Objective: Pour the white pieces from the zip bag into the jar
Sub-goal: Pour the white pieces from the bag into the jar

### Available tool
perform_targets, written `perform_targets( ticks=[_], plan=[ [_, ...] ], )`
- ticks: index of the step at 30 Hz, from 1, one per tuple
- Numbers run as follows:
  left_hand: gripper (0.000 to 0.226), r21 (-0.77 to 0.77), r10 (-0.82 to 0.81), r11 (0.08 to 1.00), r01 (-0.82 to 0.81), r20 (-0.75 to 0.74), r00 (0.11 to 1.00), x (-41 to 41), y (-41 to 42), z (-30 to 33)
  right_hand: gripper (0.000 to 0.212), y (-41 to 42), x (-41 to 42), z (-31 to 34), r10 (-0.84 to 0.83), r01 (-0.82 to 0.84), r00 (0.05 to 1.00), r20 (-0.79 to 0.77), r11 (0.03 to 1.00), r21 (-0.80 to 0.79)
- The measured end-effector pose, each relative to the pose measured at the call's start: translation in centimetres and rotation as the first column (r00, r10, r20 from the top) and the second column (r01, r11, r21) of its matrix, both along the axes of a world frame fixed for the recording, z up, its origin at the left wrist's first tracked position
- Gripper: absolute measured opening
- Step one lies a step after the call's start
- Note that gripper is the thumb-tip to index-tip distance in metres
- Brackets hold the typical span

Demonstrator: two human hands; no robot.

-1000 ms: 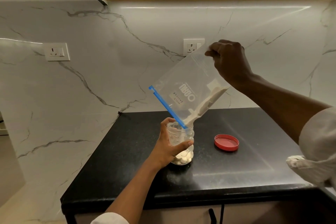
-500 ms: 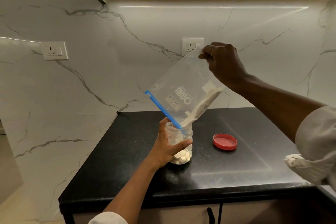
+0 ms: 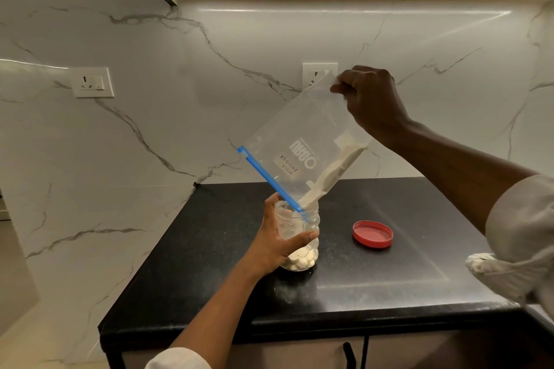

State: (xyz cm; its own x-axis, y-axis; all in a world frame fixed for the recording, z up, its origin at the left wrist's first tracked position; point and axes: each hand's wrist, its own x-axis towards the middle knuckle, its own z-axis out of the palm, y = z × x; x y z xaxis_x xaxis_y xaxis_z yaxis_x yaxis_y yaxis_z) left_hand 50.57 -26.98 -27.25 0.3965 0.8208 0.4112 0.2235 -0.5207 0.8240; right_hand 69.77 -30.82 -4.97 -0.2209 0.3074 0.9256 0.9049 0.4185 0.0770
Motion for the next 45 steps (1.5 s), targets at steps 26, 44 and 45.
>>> perform_targets(
  ticks=[26, 44, 45],
  plan=[
    [0.091, 0.005, -0.009, 1.000, 0.009, 0.023, 1.000, -0.13, 0.21, -0.34, 0.017, -0.14, 0.31, 0.29, -0.004, 0.005, 1.000, 0.022, 1.000, -0.012],
    [0.089, -0.002, -0.006, 1.000, 0.006, 0.049, 0.999, -0.11, 0.19, -0.46, 0.016, -0.03, 0.31, 0.07, 0.003, -0.002, 0.997, -0.076, 1.000, 0.017],
    [0.089, 0.006, -0.007, 1.000, 0.006, 0.043, 0.999, -0.13, 0.13, -0.45, 0.017, -0.06, 0.23, -0.02, -0.008, 0.009, 0.998, -0.055, 1.000, 0.012]
  ],
)
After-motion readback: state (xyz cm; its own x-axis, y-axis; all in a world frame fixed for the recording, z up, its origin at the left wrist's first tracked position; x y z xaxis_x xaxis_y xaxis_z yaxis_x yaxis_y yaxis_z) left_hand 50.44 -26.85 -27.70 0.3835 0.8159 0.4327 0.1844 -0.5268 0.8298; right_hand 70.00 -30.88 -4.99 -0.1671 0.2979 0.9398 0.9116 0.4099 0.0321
